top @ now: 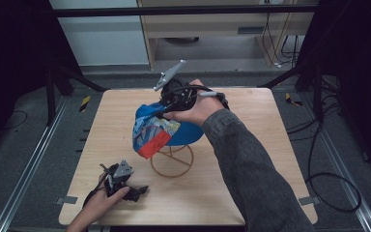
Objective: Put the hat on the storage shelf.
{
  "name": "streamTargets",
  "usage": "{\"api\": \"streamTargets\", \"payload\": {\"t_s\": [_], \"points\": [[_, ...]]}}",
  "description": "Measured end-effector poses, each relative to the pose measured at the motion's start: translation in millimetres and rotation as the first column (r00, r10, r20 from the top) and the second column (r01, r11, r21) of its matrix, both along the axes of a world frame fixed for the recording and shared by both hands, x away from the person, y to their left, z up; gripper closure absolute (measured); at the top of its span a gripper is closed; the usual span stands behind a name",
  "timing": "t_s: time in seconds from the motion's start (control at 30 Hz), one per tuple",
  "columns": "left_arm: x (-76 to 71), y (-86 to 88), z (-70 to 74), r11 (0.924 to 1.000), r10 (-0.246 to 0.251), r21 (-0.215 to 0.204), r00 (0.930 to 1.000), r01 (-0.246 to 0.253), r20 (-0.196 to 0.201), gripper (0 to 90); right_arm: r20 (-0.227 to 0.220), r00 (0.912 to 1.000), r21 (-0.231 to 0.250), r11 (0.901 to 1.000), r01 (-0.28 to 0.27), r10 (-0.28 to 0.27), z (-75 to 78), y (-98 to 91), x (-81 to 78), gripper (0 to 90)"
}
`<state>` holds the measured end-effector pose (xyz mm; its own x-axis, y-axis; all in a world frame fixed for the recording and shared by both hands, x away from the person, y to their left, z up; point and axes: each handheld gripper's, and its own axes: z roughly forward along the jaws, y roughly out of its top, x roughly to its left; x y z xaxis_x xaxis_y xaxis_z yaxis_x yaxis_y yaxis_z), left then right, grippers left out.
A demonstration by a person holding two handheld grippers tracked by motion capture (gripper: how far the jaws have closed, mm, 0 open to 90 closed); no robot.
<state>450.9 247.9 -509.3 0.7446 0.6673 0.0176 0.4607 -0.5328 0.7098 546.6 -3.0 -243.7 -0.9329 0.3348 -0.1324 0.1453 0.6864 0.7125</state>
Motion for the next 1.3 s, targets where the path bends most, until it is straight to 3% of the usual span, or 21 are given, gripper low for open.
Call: {"api": "streamTargets", "payload": {"t_s": [0.13,0.2,0.6,0.83,0.87,1.3], "points": [[0.0,0.0,0.0,1.0,0.0,0.0,1.0,0.0,0.0,0.0,-0.002,1.0,0.001,1.0,0.005,-0.005,-0.2,0.4,-1.0,43.7],[0.0,0.0,0.0,1.0,0.0,0.0,1.0,0.0,0.0,0.0,-0.008,0.9998,0.002,0.9999,0.017,-0.017,-1.1,0.8,-0.9,35.5],[0.0,0.0,0.0,1.0,0.0,0.0,1.0,0.0,0.0,0.0,-0.035,0.9988,0.021,0.9992,0.035,-0.034,-4.8,-3.0,-2.5,24.0],[0.1,0.1,0.1,1.0,-0.001,0.002,1.0,0.001,0.0,0.0,-0.047,0.9975,0.029,0.9981,0.054,-0.052,-6.6,-6.6,-3.0,13.3],[0.0,0.1,0.1,1.0,-0.001,0.002,1.0,0.001,0.0,0.0,-0.043,0.9972,0.027,0.9977,0.062,-0.06,-7.5,-6.4,-3.8,8.7],[0.0,0.0,0.0,1.0,0.001,0.0,1.0,-0.001,0.001,0.0,-0.039,0.9963,0.009,0.997,0.077,-0.077,-4.5,-6.2,-8.9,6.2]]}}
